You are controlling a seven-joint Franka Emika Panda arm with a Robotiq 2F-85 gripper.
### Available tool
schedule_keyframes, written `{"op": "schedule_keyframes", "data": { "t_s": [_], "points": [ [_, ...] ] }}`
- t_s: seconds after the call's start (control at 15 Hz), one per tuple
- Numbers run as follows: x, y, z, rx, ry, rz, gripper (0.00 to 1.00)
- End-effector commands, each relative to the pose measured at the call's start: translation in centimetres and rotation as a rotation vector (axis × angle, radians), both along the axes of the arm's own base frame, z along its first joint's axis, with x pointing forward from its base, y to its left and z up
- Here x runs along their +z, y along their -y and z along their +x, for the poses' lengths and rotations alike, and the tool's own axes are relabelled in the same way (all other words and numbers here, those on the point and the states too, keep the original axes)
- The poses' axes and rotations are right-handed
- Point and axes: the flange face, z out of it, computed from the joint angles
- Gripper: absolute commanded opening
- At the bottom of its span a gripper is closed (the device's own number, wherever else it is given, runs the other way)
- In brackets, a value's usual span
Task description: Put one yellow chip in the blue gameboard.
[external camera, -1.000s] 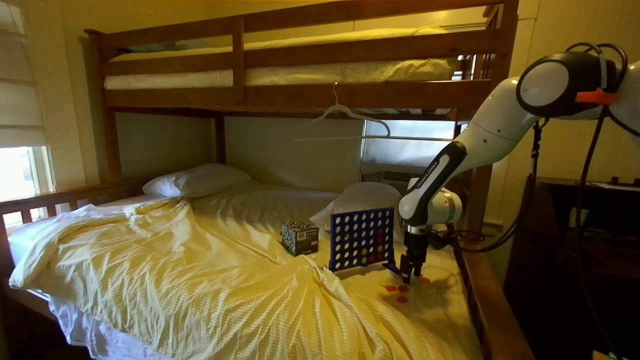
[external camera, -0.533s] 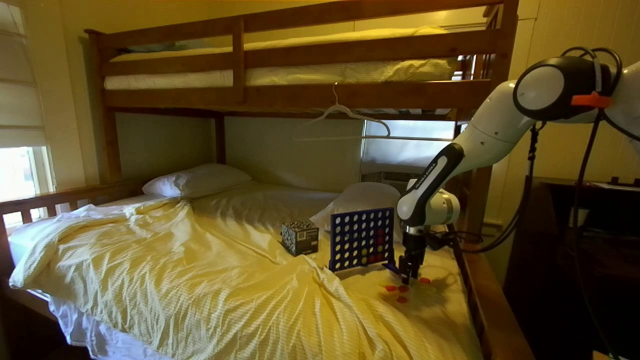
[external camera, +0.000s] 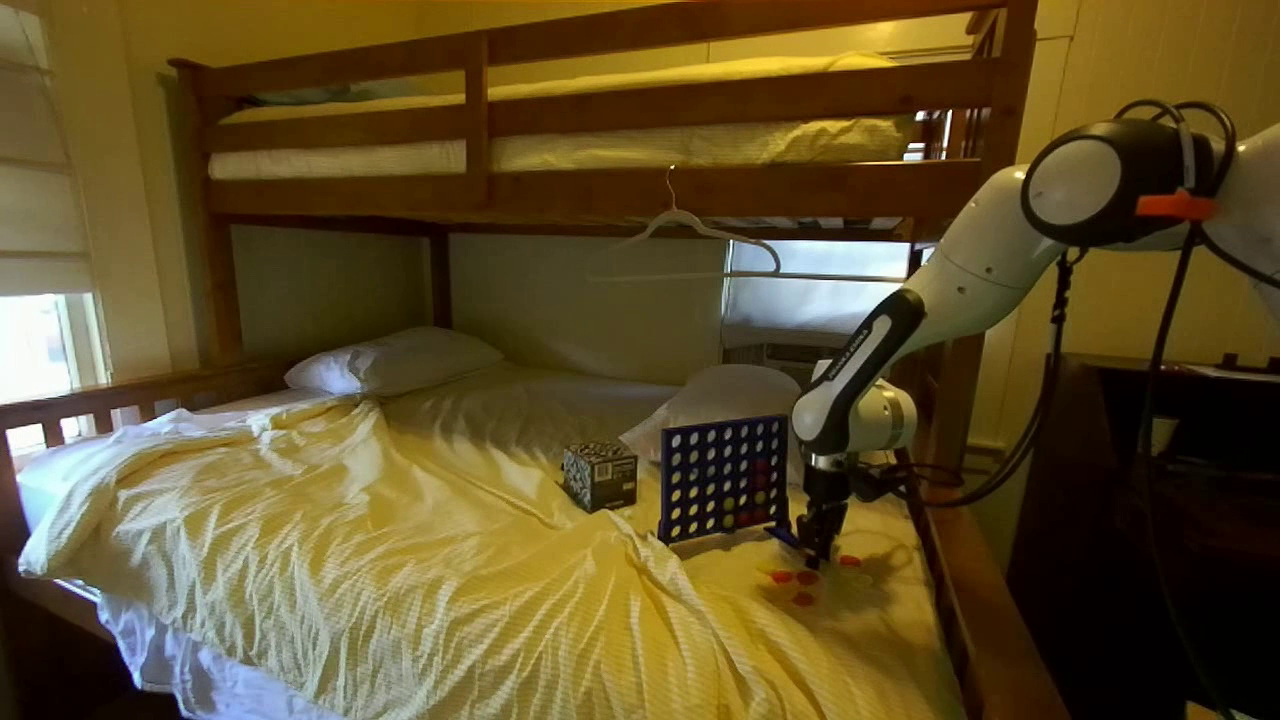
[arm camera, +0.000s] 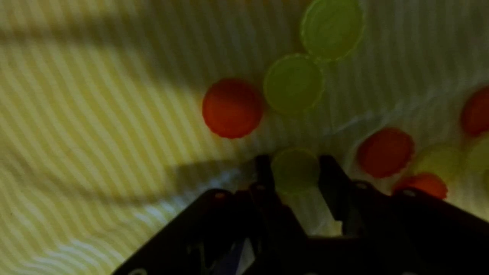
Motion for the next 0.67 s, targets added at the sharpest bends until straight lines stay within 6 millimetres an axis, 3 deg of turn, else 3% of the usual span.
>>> {"op": "schedule_keyframes", "data": {
  "t_s": [0.0,0.07,0.13,0.2,0.33,0.6],
  "points": [
    [-0.18,0.2,0.45,-0.022,0.001,0.017,0.49],
    [-0.25,0.18,0.53,-0.022,0.002,0.018,0.3],
    [-0.23,0.18,0.54,-0.022,0.002,0.018,0.34],
    [-0.23,0.17,0.55,-0.024,0.003,0.017,0.7],
    [-0.22,0.15,0.57,-0.026,0.003,0.017,0.68],
    [-0.26,0.08,0.63,-0.028,0.007,0.019,0.95]
  ]
}}
